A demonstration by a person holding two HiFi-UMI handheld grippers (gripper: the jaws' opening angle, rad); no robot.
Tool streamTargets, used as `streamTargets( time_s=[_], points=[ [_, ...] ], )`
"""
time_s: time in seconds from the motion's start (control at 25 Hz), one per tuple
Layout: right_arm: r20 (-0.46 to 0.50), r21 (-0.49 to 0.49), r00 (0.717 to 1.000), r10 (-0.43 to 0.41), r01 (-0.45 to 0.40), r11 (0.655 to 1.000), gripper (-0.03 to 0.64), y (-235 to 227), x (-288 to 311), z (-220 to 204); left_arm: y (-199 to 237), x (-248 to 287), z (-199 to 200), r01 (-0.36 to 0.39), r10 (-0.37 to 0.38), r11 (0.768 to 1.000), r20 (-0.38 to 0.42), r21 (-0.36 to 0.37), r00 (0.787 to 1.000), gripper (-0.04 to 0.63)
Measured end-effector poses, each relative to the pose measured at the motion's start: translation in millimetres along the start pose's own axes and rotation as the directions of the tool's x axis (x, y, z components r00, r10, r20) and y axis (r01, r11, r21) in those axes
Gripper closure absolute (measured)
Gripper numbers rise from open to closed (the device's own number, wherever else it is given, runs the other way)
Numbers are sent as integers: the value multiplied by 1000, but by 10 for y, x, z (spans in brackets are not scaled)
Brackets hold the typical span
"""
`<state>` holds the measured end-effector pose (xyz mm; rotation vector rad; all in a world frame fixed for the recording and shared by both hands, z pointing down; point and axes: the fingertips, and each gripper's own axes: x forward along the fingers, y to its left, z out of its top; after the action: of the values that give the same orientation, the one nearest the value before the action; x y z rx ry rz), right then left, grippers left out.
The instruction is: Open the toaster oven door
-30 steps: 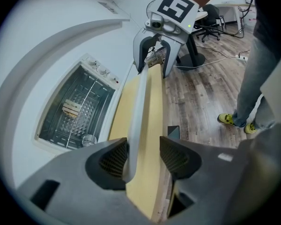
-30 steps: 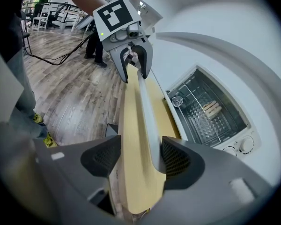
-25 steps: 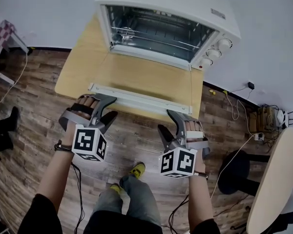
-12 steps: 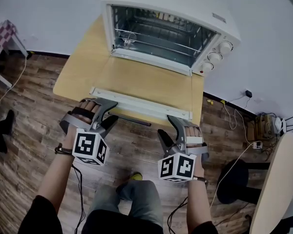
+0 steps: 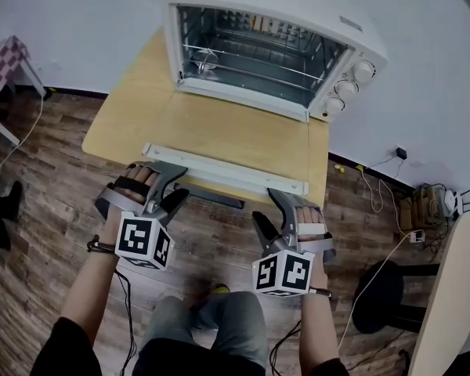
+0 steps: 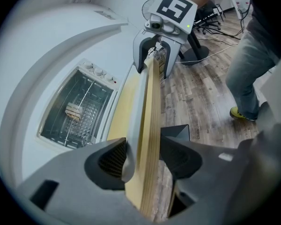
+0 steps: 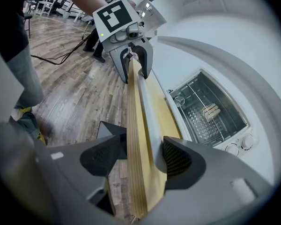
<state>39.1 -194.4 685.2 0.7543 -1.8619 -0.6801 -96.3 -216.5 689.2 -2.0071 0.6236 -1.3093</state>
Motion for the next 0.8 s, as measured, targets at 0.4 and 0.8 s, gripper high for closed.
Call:
streamTargets(
  time_s=[0.4,0.8],
  points=[
    [0,-1,1000,-6,6,1000,334,55,38,-37,-63,63,-17,-8,8,1000,-18,15,1000,359],
    [-16,-7,1000,0,0,1000,327,74,53,-42,-72,75,-31,-32,31,999,8,13,999,359]
  ],
)
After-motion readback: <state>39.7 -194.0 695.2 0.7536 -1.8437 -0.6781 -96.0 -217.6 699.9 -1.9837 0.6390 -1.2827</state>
